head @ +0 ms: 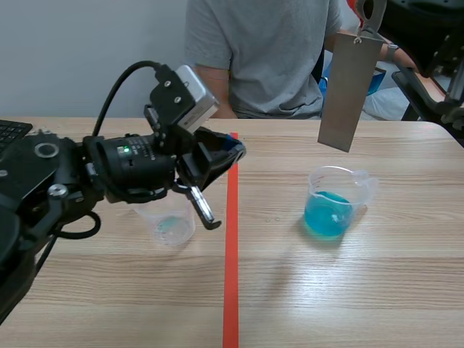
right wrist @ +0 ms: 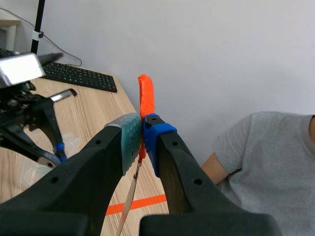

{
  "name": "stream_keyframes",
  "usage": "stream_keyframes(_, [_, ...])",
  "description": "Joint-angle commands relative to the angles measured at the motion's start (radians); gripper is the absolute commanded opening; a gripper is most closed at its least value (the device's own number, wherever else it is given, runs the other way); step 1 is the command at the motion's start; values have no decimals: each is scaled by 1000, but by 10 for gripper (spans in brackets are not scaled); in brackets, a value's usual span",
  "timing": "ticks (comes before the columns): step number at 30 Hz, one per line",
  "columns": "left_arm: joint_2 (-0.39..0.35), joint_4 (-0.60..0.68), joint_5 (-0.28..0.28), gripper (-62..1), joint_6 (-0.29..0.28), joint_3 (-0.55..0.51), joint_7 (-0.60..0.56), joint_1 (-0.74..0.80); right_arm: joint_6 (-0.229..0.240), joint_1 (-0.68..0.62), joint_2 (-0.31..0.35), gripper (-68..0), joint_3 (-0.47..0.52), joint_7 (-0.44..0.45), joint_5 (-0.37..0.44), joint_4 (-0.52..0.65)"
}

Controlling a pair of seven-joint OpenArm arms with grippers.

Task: Do the redox reaction experiment.
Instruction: 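Raise the plate and point at it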

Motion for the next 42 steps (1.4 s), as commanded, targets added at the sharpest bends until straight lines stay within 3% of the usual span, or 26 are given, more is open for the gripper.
stream_keyframes(1, [-12,56,-37,-568,0,-26,-18,40,6,26,16,-665,22,13,23,13])
stream_keyframes(10, [-72,345,-88,-568,-1,-190,-16,354,6,26,16,-665,22,11,23,13])
stream_keyframes(25, [-74,775,-122,-568,-1,-480,-21,949,6,26,16,-665,22,-4,23,13])
stream_keyframes(31, [-72,837,-125,-569,-1,-529,-20,1043,6,26,16,-665,22,-4,26,13])
stream_keyframes(42, [-58,846,-124,-569,0,-538,-20,1049,6,26,16,-665,22,-9,42,13])
